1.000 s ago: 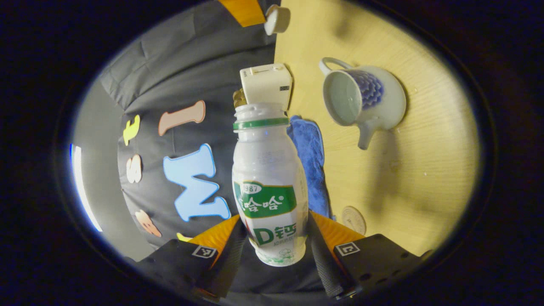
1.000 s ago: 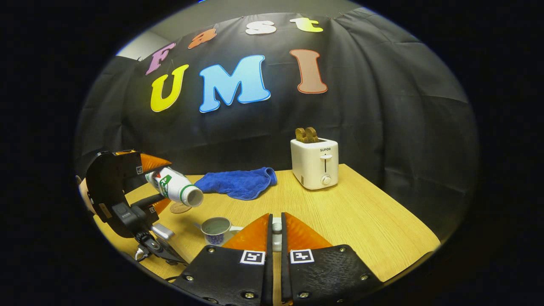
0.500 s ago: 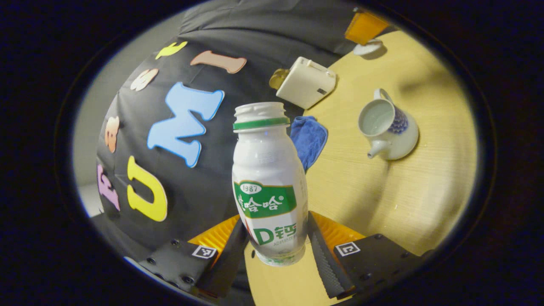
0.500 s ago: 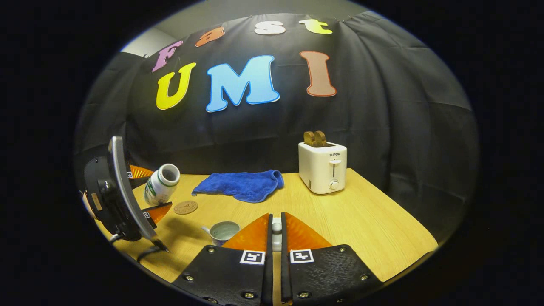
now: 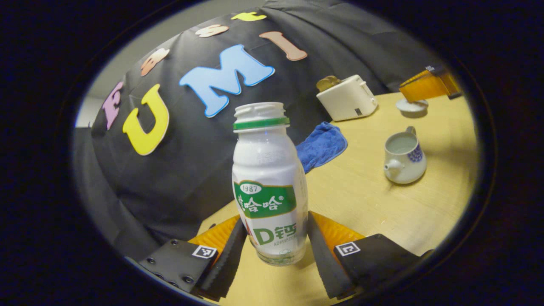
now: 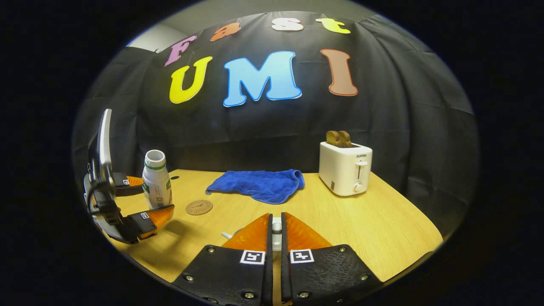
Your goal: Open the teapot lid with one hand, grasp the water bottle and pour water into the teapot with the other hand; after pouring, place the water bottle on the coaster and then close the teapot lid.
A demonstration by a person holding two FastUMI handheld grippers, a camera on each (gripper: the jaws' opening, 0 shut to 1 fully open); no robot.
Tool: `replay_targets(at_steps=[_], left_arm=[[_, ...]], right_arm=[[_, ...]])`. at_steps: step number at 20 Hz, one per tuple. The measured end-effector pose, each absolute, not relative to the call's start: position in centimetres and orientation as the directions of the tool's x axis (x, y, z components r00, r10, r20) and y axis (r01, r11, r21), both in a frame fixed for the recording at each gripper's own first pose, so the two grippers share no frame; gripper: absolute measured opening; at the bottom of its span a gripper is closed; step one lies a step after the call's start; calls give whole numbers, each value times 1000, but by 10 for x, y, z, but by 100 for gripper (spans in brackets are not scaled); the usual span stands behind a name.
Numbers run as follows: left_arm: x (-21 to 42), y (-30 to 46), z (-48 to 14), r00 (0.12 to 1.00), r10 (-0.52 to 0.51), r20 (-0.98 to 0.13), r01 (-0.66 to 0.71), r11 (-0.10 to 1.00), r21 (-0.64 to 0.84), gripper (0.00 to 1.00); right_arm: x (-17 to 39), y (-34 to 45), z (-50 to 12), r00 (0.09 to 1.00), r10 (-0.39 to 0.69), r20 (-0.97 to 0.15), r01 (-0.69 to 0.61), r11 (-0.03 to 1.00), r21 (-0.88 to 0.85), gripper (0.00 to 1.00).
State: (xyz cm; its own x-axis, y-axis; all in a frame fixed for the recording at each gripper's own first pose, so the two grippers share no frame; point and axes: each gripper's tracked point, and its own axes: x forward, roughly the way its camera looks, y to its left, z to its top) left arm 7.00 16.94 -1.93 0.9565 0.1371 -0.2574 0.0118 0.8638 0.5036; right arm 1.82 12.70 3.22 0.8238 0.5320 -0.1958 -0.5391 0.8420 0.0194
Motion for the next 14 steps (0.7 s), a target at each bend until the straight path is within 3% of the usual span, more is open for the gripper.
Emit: replay_targets(at_steps=[3,4,14], left_arm=[[66,176,-18,959,107,-263,-8,936,352,80],[67,177,-17,962,103,-254,-15,946,325,93],[52,169,2,979,43,-198,-3,980,200,93]], right_arm=[[19,145,24,807,551,-212,-562,827,13,7],[19,150,22,804,553,-219,-565,825,10,7],[24,170,4,796,549,-253,-568,823,0,7]])
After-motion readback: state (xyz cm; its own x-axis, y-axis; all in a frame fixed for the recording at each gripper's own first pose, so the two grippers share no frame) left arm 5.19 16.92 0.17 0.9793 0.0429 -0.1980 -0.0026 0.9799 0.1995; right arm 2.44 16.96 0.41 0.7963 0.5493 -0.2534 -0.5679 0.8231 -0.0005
